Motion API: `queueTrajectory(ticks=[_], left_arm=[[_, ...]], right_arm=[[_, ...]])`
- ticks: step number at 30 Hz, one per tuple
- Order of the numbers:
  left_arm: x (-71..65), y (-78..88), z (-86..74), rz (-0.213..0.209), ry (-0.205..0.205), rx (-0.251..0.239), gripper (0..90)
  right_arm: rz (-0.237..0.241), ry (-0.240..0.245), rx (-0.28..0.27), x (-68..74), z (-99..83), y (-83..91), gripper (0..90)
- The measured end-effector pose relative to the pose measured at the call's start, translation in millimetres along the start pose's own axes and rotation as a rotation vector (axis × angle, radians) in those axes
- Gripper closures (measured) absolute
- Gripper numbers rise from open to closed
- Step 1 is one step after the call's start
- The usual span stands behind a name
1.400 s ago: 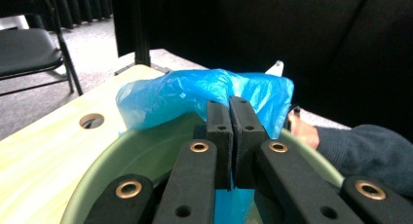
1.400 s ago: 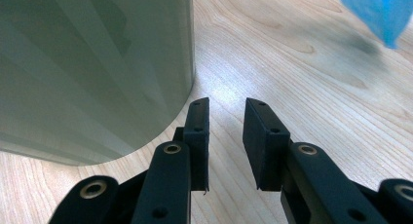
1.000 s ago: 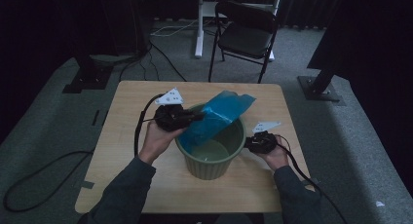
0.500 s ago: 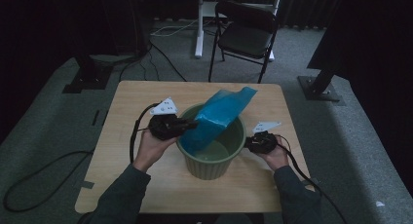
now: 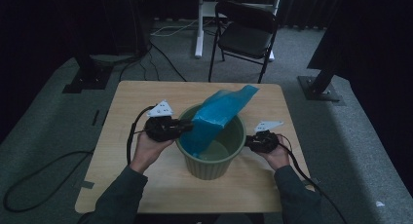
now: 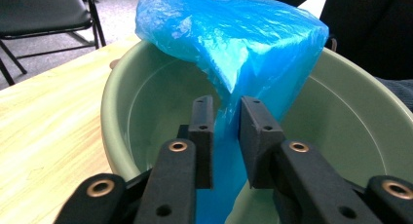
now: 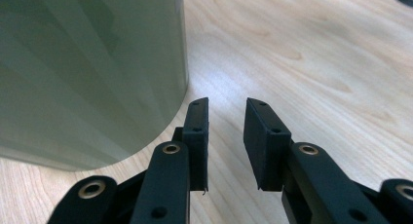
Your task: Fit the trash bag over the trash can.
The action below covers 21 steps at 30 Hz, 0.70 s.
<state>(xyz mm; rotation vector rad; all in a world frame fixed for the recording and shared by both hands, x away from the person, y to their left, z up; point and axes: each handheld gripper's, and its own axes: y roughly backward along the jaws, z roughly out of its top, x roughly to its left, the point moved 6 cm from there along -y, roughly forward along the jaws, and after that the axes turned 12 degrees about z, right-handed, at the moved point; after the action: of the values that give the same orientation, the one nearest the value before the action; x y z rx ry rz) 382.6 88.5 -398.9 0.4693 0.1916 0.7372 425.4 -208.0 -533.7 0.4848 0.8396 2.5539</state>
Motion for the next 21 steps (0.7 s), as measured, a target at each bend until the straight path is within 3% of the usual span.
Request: queueTrajectory(ticks=[5, 12, 21], left_arm=[[0.5, 0.0, 2.2, 0.003, -0.001, -0.006, 71.3], [-4.2, -5.6, 2.8, -0.004, -0.046, 0.009, 88.8], [-1.3, -5.2, 1.2, 0.024, -0.064, 0.023, 89.8]], right_arm=[[-0.021, -0.013, -0.051, -2.8, 5.4, 10.0, 68.8], [-0.065, -0.015, -0.084, -8.4, 15.7, 20.5, 66.4], [-0.105, -0.013, -0.144, -16.6, 38.4, 32.4, 63.8]])
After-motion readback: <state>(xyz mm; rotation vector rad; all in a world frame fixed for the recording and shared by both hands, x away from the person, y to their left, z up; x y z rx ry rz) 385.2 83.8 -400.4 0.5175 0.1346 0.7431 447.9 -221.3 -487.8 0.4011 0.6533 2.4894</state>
